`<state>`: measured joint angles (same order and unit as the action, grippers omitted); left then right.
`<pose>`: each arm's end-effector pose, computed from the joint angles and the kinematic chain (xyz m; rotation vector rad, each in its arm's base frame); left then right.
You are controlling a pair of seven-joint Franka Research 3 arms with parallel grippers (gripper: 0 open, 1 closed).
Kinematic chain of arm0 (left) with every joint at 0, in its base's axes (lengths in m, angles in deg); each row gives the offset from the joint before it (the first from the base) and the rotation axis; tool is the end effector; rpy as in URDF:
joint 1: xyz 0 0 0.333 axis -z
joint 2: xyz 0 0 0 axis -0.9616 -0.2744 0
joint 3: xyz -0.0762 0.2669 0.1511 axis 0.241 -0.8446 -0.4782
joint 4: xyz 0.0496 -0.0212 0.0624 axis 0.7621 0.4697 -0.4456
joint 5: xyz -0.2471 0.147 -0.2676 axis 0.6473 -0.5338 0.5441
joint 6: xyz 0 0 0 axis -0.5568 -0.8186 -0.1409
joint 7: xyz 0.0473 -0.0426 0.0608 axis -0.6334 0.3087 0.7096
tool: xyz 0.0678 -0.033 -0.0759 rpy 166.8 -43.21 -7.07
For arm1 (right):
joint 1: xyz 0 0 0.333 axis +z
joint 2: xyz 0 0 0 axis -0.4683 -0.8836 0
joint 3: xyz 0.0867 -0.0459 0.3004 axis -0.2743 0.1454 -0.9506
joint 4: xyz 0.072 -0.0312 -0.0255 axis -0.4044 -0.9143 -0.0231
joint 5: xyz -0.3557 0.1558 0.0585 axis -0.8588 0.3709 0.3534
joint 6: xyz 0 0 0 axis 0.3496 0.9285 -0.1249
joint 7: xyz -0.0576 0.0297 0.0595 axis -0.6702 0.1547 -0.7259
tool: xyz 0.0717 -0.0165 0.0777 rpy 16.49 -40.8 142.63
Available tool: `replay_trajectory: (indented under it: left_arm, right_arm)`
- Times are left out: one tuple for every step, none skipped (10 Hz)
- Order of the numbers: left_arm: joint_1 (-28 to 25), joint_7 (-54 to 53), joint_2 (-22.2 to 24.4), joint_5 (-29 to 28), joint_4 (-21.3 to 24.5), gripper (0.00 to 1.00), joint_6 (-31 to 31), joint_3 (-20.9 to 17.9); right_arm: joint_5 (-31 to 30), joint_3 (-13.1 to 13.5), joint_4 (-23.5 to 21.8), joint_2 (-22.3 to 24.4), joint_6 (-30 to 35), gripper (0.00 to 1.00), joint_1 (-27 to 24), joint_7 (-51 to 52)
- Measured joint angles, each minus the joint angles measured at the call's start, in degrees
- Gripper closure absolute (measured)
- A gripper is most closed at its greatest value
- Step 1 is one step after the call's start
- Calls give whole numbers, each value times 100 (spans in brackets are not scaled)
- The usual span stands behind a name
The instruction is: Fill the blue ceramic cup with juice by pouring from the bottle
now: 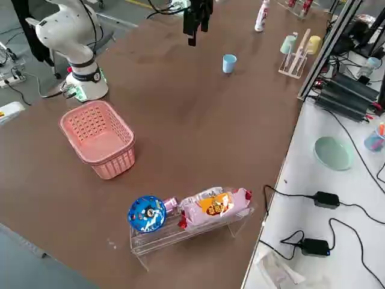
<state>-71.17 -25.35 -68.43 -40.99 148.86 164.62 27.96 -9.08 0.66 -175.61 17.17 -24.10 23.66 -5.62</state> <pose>0.5847 -0.0071 0.6369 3.1337 -0.0164 -0.0174 0.5634 -0.0066 0.6331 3.1403 0.0402 0.0768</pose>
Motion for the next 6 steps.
replay_trajectory:
  left_arm:
    - [1, 10, 0, 0, 0, 0, 0, 1]
    - [1, 16, 0, 0, -1, 0, 0, 1]
    - [-6, 12, 0, 0, -4, 0, 0, 0]
    - [-33, -80, 1, 1, -5, 0, 0, -6]
    - [-136, -445, 3, 48, -7, 0, 0, -14]
    - [-326, -1002, 5, 125, -8, 0, 0, -20]
  right_arm:
    - [0, 1, 0, 0, 0, 0, 0, 0]
    - [0, 1, 0, 0, 0, 0, 0, 0]
    - [0, 3, 0, 0, 0, 0, 0, -1]
    - [0, 8, 0, 0, 0, 0, -1, -1]
    - [0, 10, -1, 0, 0, 0, -1, -1]
    - [0, 12, -2, 0, 1, 0, -1, -1]
